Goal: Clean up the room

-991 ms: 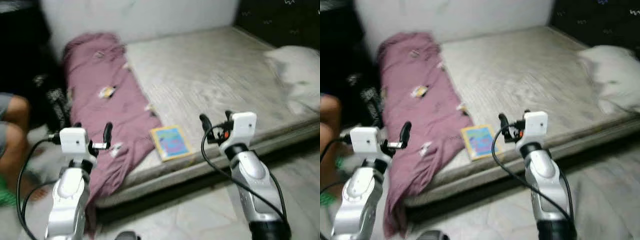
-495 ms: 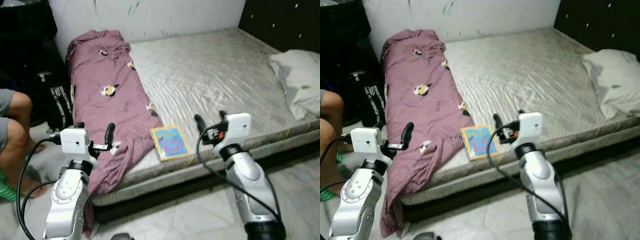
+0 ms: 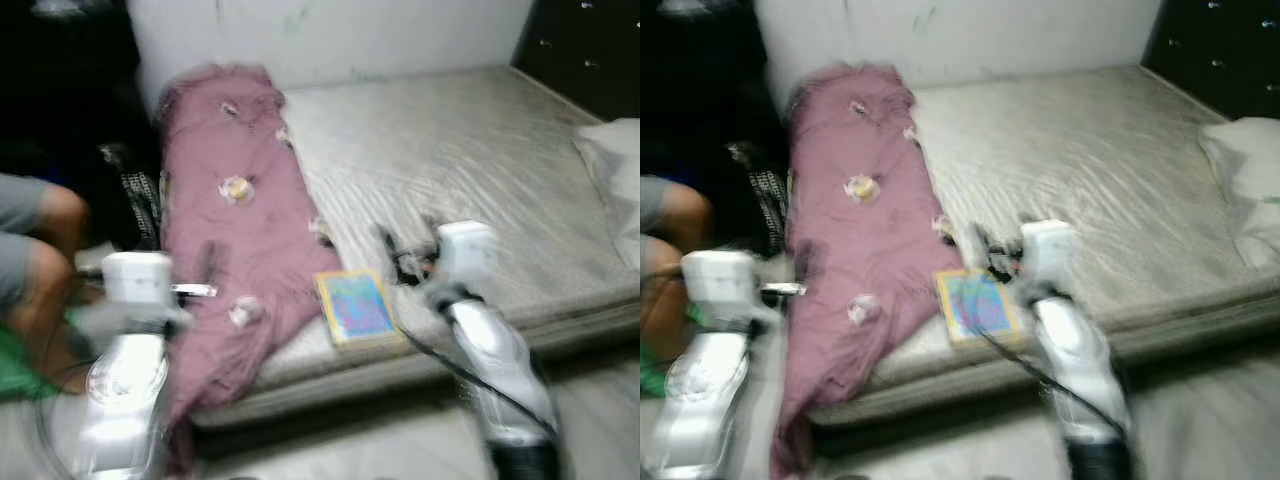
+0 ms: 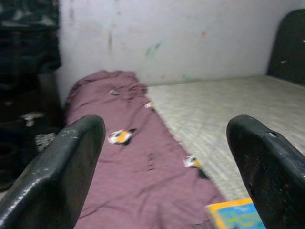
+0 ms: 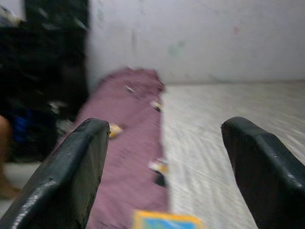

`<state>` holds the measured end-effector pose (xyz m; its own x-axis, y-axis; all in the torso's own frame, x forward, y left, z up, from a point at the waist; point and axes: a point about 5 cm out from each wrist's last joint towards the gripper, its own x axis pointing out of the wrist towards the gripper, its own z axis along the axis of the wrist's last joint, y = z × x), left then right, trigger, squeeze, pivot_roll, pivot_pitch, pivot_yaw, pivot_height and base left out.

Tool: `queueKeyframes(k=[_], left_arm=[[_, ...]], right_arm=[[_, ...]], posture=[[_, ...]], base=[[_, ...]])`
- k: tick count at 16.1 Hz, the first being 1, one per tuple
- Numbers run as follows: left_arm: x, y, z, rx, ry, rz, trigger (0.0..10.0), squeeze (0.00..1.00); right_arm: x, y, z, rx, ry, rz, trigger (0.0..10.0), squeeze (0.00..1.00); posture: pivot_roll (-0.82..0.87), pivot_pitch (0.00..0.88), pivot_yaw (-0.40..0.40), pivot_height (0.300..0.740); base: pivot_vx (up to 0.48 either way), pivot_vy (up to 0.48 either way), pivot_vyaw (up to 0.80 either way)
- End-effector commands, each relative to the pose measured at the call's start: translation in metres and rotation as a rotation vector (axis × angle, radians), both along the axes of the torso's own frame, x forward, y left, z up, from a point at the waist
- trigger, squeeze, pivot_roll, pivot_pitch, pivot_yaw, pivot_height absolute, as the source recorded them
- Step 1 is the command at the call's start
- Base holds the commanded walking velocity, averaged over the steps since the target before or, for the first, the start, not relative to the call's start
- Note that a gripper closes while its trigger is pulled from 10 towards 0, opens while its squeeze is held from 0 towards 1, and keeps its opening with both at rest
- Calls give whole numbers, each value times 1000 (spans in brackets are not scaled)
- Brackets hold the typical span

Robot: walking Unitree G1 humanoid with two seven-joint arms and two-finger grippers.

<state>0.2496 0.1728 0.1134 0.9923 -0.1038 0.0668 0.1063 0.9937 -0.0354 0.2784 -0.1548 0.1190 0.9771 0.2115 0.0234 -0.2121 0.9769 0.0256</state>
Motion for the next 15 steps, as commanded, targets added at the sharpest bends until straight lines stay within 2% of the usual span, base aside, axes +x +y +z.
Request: queueKeyframes(k=[1, 4, 8, 9, 15], left_arm=[[-1, 11, 2, 24, 4, 30, 10000, 0], [0, 14, -2, 46, 25, 71, 10000, 0], [1, 13, 0, 59, 16, 72, 10000, 0], [1, 13, 0, 62, 12, 66, 10000, 0], [2, 12, 1, 59, 10, 59, 10000, 0]], right_arm=[[3, 9, 8, 19, -35, 26, 10000, 0], [3, 10, 9, 15, -41, 27, 10000, 0], [3, 10, 8, 11, -42, 31, 10000, 0], [3, 10, 8, 14, -41, 30, 10000, 0], [3, 11, 8, 12, -40, 31, 10000, 0]], posture=[[21, 0, -1, 740], [20, 0, 0, 740], [22, 0, -2, 740], [22, 0, -2, 740], [17, 0, 1, 740]], base=[[0, 0, 0], [0, 0, 0], [0, 0, 800], [0, 0, 0], [0, -324, 0]])
